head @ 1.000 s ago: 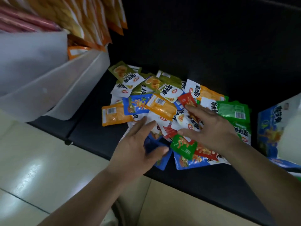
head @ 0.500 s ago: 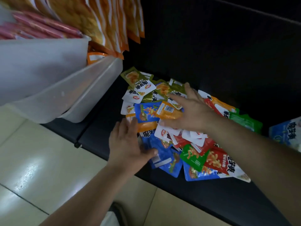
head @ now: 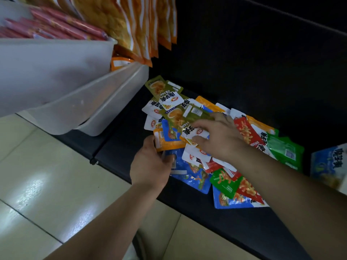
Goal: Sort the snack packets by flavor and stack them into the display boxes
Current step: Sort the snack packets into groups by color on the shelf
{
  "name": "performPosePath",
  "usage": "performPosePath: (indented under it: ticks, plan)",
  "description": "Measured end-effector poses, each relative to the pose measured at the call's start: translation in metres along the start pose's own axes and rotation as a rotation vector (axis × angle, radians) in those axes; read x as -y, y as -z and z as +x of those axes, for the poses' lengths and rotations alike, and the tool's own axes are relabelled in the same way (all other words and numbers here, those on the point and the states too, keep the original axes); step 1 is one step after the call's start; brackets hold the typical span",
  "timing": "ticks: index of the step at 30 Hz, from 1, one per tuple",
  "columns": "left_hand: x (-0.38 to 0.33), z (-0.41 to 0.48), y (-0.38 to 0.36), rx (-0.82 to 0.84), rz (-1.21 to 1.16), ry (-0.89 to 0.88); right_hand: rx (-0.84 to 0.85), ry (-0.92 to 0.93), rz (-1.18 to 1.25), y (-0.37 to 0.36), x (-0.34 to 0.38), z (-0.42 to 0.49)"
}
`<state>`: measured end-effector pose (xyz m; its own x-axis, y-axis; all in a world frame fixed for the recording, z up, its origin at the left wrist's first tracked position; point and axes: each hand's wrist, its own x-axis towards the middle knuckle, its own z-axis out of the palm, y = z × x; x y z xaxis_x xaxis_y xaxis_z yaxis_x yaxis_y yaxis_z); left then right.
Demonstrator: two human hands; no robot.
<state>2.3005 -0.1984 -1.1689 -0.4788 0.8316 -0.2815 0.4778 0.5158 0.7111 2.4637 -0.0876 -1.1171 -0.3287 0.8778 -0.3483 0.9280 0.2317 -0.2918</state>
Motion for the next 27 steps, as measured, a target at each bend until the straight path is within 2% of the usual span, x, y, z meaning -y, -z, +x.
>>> performPosePath:
  ticks: [3,6,11,13,18,22,27]
  plan:
    - [-0.003,0.003,-0.002,0.034,-0.037,0.043,0.02,-0.046,-0.039,-0.001,-0.006,0.007]
    - [-0.007,0.011,-0.002,0.067,-0.137,0.138,0.033,-0.002,0.083,0.0,-0.008,0.015]
    - [-0.022,0.017,0.009,0.12,-0.594,0.337,-0.105,0.163,0.042,-0.013,0.003,0.006]
    - [-0.026,0.017,0.01,0.155,-0.7,0.363,-0.137,0.195,0.097,-0.02,0.006,0.001]
    - [-0.032,0.017,0.002,0.137,-0.682,0.26,-0.135,0.164,0.373,-0.028,0.011,-0.007]
    - [-0.034,0.018,0.002,0.08,-0.721,0.26,-0.085,0.14,0.641,-0.039,0.011,-0.018]
    - [-0.031,0.022,0.02,-0.061,-0.763,0.265,-0.177,-0.002,0.806,-0.032,0.008,-0.037]
